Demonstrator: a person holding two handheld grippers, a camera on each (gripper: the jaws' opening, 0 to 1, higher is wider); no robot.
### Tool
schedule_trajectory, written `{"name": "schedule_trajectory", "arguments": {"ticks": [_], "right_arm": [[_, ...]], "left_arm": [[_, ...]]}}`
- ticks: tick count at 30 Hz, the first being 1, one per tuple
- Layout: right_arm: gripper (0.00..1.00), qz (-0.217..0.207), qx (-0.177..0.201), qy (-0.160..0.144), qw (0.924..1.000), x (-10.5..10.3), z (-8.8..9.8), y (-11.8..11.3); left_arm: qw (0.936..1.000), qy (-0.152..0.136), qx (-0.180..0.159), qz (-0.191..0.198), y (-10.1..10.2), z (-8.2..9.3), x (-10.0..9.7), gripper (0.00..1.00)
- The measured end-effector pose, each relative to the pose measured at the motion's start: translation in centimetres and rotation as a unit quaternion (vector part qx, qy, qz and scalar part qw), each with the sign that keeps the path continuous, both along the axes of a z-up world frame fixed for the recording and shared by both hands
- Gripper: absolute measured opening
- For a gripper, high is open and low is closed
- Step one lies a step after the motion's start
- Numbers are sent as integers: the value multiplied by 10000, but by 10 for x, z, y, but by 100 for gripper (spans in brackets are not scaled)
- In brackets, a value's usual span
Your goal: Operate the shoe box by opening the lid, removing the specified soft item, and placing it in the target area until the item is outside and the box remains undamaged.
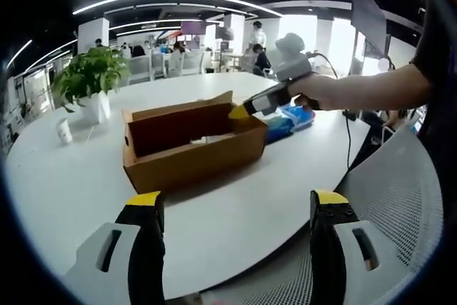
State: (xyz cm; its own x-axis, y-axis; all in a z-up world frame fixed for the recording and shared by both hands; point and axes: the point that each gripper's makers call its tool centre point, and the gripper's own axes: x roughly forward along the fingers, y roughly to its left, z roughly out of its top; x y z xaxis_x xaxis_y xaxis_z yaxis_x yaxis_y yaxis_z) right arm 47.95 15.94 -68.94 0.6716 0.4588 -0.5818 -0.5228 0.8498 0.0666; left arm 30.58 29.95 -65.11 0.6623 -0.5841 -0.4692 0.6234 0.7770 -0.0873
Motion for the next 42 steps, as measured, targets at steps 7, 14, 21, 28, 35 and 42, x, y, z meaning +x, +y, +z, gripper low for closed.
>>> {"name": "schedule_trajectory", "arguments": {"ticks": [7,14,21,28,35,42], "right_arm": [[18,190,-75,-28,9998,-2,1,1],[19,416,-214,-53,9989,-1,3,0],[20,696,-369,-18,9969,1,6,-1],[21,984,-541,61,9936,3,5,-2],[22,1434,-823,176,9861,5,4,0],[22,1749,-1011,252,9791,7,4,3]], "left_arm": [[10000,-27,-8,13,0,1,0,83],[10000,-49,-22,45,1,2,1,83],[9999,-69,-36,74,2,3,1,83],[9999,-89,-46,98,2,4,2,83],[9998,-106,-56,131,3,5,3,83],[9998,-115,-81,164,4,5,4,83]]}}
